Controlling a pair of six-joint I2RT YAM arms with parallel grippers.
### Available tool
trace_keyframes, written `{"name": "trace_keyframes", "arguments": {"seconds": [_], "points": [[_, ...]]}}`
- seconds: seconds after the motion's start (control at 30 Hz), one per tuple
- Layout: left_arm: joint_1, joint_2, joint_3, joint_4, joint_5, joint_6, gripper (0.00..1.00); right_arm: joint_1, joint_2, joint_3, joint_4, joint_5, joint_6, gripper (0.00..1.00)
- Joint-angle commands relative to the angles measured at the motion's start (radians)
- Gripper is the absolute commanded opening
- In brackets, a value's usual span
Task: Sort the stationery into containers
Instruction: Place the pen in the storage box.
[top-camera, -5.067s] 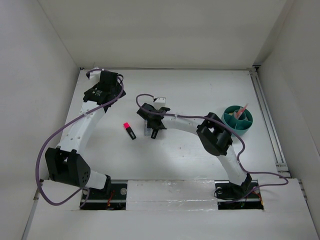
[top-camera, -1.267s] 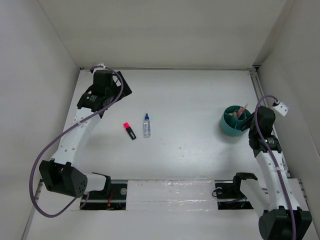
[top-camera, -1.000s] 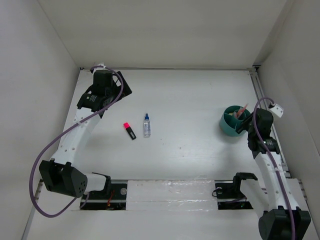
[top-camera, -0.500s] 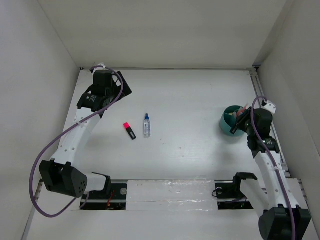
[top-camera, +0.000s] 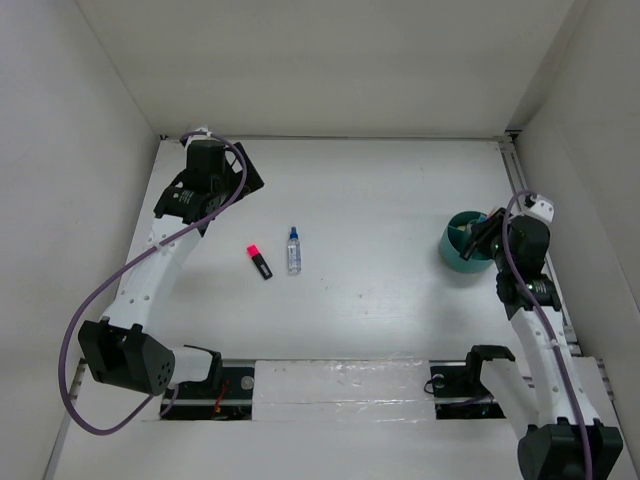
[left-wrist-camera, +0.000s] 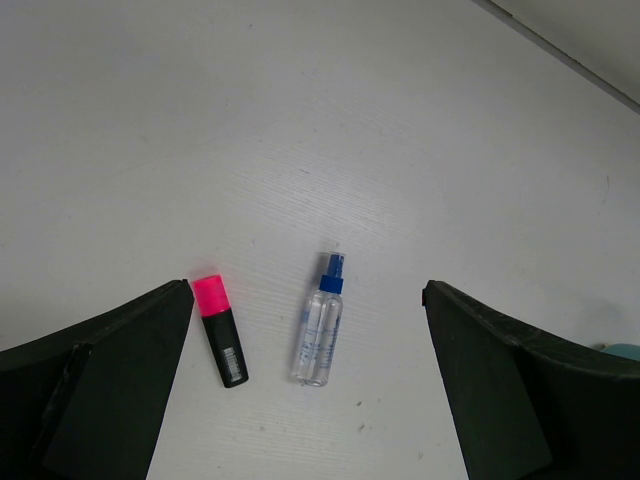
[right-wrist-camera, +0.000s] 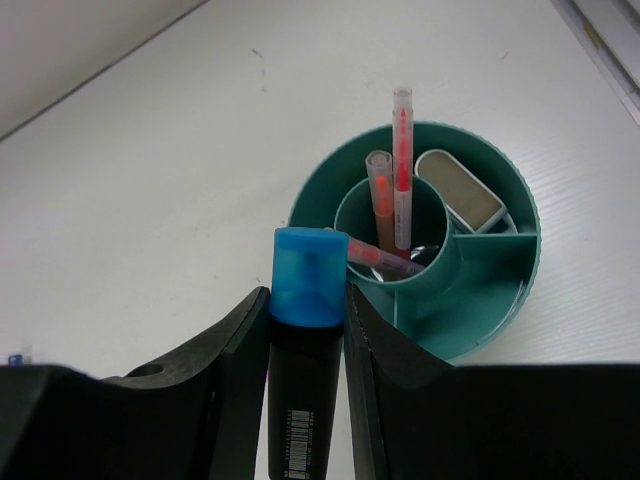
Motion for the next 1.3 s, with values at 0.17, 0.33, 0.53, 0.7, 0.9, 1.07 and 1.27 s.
{"name": "trace_keyframes", "arguments": {"seconds": [0.17, 0.33, 0.53, 0.7, 0.9, 1.07, 1.27], "points": [[0.0, -0.014, -0.006, 0.031, -0.001, 0.012, 1.0, 0.006, -0.021, 0.001, 0.131, 0.07, -0.012, 0.0], [0.0, -0.014, -0.006, 0.031, -0.001, 0.012, 1.0, -0.004, -0.031, 0.001, 0.142, 0.246, -0.003, 0.0], [0.0, -0.014, -0.006, 0.031, 0.008, 0.021, 1.0, -0.072, -0.022, 0.001, 0.177, 0.314, 0.041, 0.0], [0.0, -0.024, -0.006, 0.031, 0.008, 0.021, 1.0, -0.072, -0.012, -0.019, 0.186, 0.458, 0.072, 0.0], [0.0, -0.024, -0.006, 0.031, 0.008, 0.021, 1.0, -0.072, 0.018, -0.039, 0.196, 0.538, 0.121, 0.0], [0.0, -0.024, -0.006, 0.031, 0.008, 0.021, 1.0, -0.072, 0.051, -0.049, 0.196, 0.582, 0.15, 0.0], [0.0, -0.024, -0.015, 0.04, 0.018, 0.021, 1.0, -0.072, 0.152, -0.039, 0.214, 0.595, 0.195, 0.0]]}}
